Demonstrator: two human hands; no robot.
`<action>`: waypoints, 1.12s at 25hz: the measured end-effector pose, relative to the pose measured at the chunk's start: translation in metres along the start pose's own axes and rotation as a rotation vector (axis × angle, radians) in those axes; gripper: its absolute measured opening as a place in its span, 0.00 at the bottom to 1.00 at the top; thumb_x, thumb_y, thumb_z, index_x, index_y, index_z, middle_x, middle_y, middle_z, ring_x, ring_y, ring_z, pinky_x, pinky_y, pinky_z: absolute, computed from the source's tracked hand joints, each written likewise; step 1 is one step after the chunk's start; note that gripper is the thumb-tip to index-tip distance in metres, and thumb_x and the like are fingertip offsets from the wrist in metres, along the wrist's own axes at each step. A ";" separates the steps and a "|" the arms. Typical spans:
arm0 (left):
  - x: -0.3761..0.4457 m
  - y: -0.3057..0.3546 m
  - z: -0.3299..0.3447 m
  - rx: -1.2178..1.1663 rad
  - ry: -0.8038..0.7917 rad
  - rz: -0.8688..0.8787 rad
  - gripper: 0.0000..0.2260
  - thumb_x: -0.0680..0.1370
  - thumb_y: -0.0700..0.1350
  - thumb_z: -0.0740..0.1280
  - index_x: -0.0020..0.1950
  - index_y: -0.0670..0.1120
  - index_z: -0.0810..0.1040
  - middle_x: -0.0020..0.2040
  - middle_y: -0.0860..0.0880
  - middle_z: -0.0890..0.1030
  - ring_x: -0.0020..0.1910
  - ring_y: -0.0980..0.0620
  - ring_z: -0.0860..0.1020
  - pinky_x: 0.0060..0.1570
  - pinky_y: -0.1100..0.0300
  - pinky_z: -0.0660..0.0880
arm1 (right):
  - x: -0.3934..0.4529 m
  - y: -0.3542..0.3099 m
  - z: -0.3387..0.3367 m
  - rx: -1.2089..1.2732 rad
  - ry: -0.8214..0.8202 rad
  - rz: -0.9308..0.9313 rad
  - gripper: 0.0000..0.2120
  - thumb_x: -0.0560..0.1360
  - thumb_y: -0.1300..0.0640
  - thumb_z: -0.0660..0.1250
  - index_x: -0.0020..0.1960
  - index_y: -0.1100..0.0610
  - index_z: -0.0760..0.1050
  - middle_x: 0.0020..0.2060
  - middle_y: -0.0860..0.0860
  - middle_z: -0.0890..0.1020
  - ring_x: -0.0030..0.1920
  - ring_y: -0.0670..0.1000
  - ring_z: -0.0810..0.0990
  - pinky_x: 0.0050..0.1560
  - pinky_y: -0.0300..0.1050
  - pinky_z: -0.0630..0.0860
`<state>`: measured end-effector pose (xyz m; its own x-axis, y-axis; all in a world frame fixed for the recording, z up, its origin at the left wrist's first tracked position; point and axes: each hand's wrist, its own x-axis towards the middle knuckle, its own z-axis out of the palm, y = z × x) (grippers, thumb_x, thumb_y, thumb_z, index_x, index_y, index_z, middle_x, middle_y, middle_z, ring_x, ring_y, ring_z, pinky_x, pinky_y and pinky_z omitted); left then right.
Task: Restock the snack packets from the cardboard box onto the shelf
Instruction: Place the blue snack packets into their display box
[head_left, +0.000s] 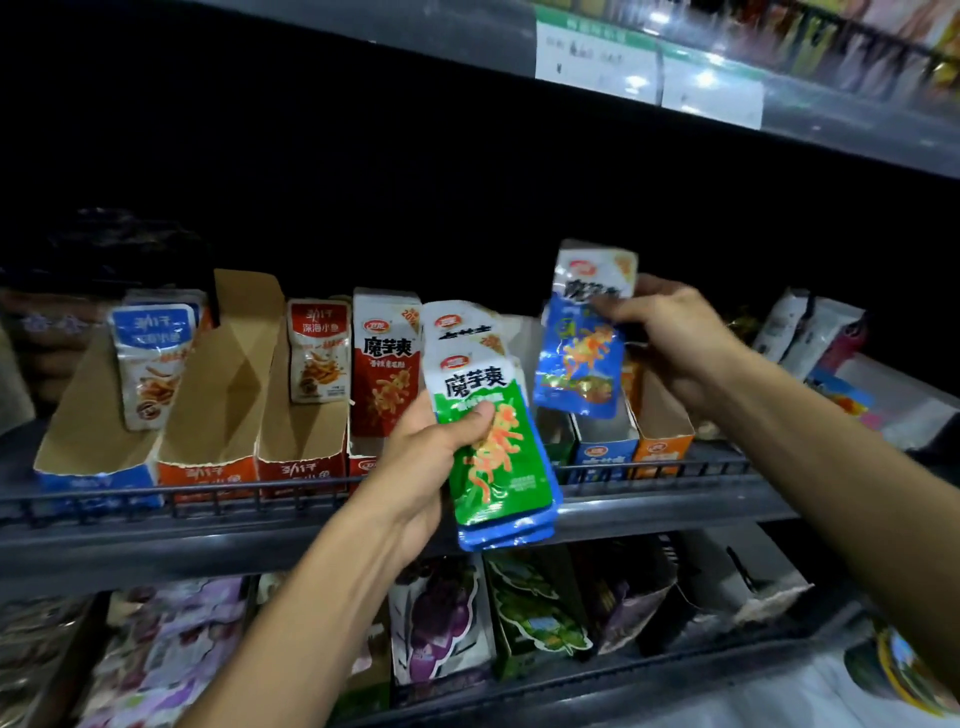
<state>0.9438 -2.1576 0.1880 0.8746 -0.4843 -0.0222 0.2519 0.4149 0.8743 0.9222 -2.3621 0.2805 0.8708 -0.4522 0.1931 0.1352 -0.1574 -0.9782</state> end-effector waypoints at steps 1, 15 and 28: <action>0.002 0.001 -0.003 -0.020 0.045 -0.002 0.11 0.77 0.36 0.67 0.59 0.46 0.79 0.53 0.45 0.86 0.54 0.43 0.83 0.55 0.47 0.80 | 0.009 -0.002 -0.013 0.004 0.092 -0.033 0.10 0.74 0.66 0.67 0.54 0.59 0.78 0.40 0.51 0.84 0.35 0.46 0.83 0.35 0.41 0.79; 0.010 -0.001 -0.012 -0.021 0.116 -0.037 0.14 0.77 0.37 0.68 0.62 0.46 0.79 0.52 0.46 0.86 0.47 0.48 0.85 0.45 0.50 0.83 | 0.081 0.016 -0.044 -0.455 0.359 -0.205 0.16 0.74 0.67 0.67 0.62 0.67 0.74 0.59 0.61 0.78 0.60 0.59 0.77 0.49 0.47 0.79; 0.009 -0.006 -0.007 -0.005 0.054 -0.074 0.12 0.77 0.37 0.68 0.61 0.45 0.79 0.52 0.45 0.86 0.47 0.47 0.85 0.43 0.52 0.83 | 0.090 0.062 -0.023 -1.619 0.254 -0.536 0.19 0.76 0.46 0.65 0.63 0.55 0.73 0.56 0.60 0.79 0.58 0.61 0.75 0.57 0.52 0.67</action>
<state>0.9529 -2.1588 0.1794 0.8747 -0.4715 -0.1126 0.3183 0.3834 0.8670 0.9984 -2.4323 0.2392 0.7793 -0.1495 0.6085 -0.3521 -0.9078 0.2279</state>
